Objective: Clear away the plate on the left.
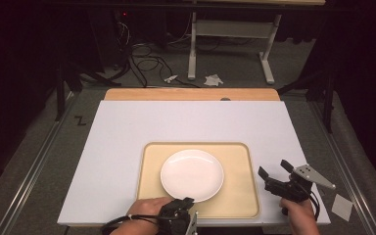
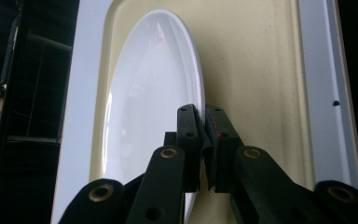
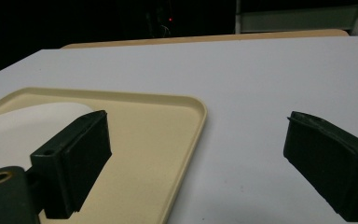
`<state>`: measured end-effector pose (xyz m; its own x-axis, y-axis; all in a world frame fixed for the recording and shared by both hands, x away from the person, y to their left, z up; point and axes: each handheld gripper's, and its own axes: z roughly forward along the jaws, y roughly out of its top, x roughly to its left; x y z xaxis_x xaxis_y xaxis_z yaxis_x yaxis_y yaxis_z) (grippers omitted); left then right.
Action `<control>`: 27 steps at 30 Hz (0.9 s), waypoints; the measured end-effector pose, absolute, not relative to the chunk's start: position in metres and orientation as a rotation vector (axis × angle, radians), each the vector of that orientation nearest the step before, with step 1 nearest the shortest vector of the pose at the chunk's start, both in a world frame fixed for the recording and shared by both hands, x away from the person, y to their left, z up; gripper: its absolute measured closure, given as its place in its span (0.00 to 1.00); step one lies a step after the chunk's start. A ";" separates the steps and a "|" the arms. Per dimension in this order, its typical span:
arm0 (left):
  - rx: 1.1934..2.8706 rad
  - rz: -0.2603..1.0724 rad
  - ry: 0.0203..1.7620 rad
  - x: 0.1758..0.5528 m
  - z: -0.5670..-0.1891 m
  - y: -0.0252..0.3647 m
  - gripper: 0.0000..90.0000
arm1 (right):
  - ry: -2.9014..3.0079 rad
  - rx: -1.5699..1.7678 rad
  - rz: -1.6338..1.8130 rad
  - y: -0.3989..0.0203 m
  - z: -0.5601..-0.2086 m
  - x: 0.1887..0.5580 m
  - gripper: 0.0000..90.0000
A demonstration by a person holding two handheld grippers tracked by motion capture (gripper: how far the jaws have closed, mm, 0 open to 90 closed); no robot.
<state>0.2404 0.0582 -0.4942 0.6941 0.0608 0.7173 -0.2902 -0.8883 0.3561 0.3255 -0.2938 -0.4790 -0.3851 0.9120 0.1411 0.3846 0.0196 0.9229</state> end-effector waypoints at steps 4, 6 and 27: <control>2.456 1.065 -0.175 0.240 -0.494 0.058 0.94 | 1.794 1.317 1.359 -0.294 -0.479 0.326 0.09; 2.456 1.068 -0.175 0.240 -0.494 0.058 0.93 | 1.793 1.316 1.358 -0.294 -0.479 0.326 0.09; 2.428 1.055 -0.165 0.237 -0.489 0.060 0.75 | 1.798 1.311 1.355 -0.294 -0.479 0.326 0.09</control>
<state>0.2374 0.0601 -0.4885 0.6948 0.0796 0.7148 -0.2942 -0.8754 0.3835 0.3256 -0.2937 -0.4788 -0.3890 0.9114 0.1345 0.3803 0.0259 0.9245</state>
